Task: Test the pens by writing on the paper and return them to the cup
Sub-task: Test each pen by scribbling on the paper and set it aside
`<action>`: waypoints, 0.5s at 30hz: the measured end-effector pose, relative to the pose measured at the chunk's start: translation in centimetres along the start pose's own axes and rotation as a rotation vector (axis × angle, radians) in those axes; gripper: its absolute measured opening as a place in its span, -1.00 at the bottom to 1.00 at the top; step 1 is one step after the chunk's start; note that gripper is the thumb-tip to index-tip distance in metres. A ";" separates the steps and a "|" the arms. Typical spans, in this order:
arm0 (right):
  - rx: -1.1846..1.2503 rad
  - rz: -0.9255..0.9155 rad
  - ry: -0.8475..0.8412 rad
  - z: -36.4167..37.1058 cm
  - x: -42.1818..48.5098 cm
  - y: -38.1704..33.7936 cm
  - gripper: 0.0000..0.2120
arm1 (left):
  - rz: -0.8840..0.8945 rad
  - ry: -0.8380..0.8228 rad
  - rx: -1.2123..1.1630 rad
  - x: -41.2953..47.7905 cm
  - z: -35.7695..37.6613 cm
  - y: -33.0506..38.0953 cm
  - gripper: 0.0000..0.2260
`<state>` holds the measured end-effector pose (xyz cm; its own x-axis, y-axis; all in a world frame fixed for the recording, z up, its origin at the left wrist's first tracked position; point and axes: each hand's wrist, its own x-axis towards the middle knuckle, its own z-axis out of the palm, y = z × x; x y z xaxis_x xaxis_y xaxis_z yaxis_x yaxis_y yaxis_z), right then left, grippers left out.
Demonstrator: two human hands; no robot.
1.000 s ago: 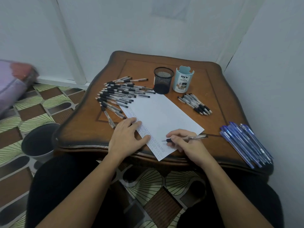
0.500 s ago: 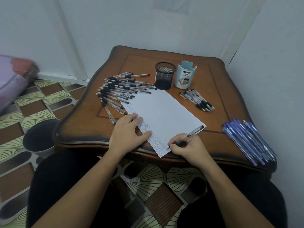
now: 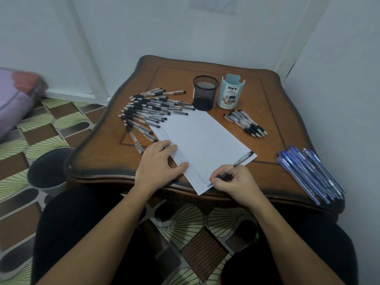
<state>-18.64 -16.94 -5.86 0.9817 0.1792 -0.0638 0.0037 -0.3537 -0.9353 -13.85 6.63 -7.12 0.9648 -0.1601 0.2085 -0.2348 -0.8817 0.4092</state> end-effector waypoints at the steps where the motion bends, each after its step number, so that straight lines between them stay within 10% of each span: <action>1: -0.007 0.000 -0.001 0.1 0.0 0.1 -0.90 | -0.001 0.000 0.000 0.0 0.0 0.0 -0.25; 15: 0.032 0.006 0.019 0.0 0.0 0.2 -0.92 | 0.011 0.010 0.011 0.0 0.1 -0.1 -0.29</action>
<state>-18.64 -16.98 -6.10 0.9852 0.1591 -0.0635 -0.0083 -0.3257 -0.9454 -13.76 6.69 -7.26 0.9609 -0.1655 0.2220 -0.2442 -0.8848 0.3970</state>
